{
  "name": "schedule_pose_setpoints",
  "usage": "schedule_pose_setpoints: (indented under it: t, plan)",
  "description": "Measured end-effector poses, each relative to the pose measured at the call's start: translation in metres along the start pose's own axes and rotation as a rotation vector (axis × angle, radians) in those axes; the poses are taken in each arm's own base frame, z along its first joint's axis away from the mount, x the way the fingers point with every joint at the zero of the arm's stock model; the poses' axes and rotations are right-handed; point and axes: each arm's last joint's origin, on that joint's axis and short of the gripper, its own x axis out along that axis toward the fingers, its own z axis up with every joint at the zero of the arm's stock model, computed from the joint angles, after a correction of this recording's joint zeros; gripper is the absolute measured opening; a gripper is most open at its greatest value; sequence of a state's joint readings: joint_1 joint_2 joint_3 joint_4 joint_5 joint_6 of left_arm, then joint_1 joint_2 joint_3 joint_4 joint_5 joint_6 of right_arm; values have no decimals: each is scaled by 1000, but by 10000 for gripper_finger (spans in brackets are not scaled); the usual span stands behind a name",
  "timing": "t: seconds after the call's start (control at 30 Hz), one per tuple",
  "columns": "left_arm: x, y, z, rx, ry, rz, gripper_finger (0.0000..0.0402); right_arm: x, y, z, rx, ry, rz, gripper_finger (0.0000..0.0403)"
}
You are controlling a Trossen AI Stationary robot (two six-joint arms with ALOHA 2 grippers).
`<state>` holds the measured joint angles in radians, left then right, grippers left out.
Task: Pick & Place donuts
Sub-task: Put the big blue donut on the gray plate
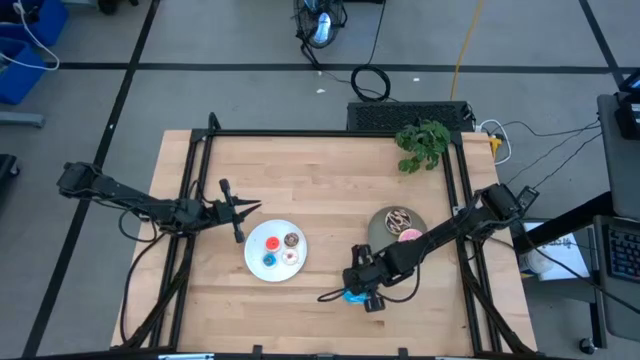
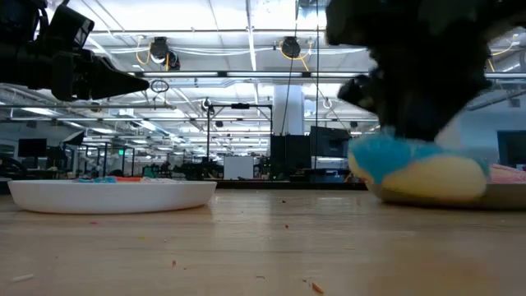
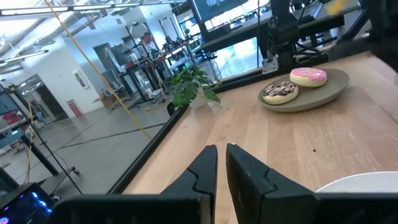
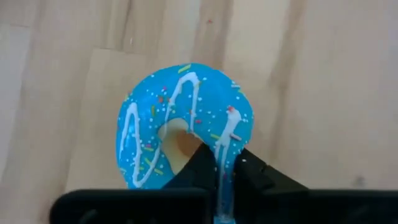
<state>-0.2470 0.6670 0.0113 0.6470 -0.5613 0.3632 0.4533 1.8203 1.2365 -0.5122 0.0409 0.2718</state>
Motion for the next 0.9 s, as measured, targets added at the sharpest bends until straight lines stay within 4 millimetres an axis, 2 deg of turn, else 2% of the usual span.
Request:
schedule_pose_setpoints:
  t: [0.2, 0.37, 0.47, 0.57, 0.73, 0.9]
  plan:
    - [0, 0, 0, 0, 0, 0, 42, -47, -2, 30, 5, 67, -128, 47]
    - [0, 0, 0, -1, -1, 0, 42, -90, -12, 42, 3, 137, -317, 33]
    - [0, 0, 0, 0, 0, -1, 42, -105, -23, 43, 18, 190, -385, 24]
    - [0, 0, 0, -1, 0, 0, 42, -110, -38, 37, 58, 262, -405, 23]
    - [0, 0, 0, -4, 2, -1, 42, -104, -63, 19, 66, 350, -376, 29]
    - [0, -1, -2, 3, 19, -8, 42, -96, -89, -13, 128, 315, -310, 24]
